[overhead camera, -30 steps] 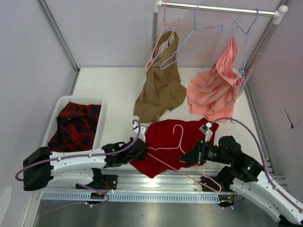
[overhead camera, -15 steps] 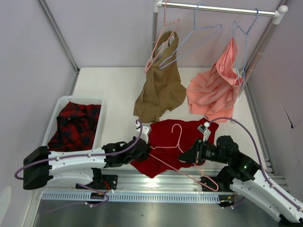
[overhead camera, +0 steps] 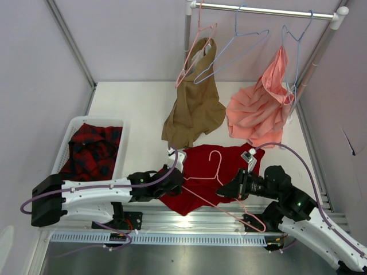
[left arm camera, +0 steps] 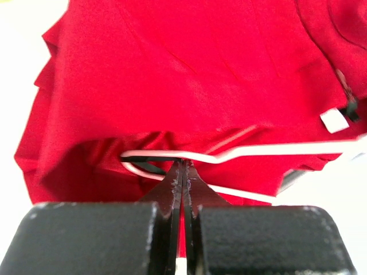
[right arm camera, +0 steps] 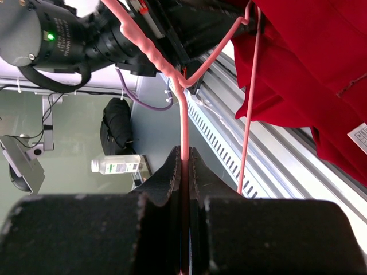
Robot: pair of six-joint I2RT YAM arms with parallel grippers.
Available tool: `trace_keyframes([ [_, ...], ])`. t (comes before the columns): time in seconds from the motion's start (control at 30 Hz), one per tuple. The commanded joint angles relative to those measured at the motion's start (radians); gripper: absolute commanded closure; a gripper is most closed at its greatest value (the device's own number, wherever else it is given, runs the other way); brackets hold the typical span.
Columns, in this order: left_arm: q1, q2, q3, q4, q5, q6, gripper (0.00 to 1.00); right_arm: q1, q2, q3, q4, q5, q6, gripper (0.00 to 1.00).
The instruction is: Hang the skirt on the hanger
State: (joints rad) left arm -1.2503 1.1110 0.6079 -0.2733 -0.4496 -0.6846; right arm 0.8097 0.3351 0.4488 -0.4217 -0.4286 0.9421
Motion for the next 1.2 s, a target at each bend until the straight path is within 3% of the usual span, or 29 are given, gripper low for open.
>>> trace_keyframes([
  [0.0, -0.008, 0.004, 0.076, -0.079, -0.118, -0.052, 1.00, 0.006, -0.031, 0.036, -0.023, 0.007, -0.014, 1.00],
  [0.4, -0.008, 0.027, 0.098, -0.129, -0.181, -0.107, 1.00, 0.006, -0.057, 0.041, -0.046, -0.013, -0.008, 1.00],
  [1.17, -0.018, -0.005, 0.081, 0.132, 0.091, 0.109, 1.00, 0.006, -0.034, 0.007, 0.038, -0.002, -0.035, 1.00],
])
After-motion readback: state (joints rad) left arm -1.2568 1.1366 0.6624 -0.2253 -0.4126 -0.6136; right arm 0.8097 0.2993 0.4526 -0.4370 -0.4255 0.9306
